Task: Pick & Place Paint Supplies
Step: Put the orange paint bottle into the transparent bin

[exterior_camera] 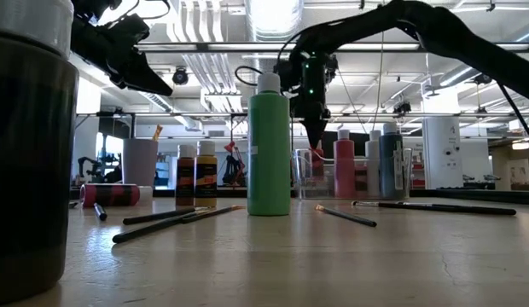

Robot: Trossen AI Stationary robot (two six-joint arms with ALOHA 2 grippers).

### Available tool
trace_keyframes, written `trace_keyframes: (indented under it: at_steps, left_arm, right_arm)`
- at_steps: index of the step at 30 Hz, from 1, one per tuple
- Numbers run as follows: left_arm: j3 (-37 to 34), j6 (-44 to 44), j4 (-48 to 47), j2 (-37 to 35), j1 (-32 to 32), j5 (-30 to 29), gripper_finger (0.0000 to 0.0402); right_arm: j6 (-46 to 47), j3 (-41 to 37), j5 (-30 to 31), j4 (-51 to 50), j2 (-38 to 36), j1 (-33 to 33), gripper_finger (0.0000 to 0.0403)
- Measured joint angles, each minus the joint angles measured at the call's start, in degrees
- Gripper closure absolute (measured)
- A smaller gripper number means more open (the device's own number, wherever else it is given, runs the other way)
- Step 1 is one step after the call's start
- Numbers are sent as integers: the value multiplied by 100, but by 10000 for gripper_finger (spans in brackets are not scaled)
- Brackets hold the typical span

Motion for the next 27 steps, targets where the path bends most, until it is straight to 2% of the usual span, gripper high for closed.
trace_keyframes:
  at_steps: [5, 15, 27]
  left_arm:
    - [0, 0, 0, 0, 2, 0, 298]
    - [0, 2, 2, 0, 0, 1, 298]
    - [0, 2, 4, 0, 1, 2, 298]
  right_arm:
    - [-100, -240, -259, 100, 6, -115, 289]
    - [-220, -600, -241, 348, 6, -323, 283]
    - [-349, -652, -249, 587, 6, -336, 280]
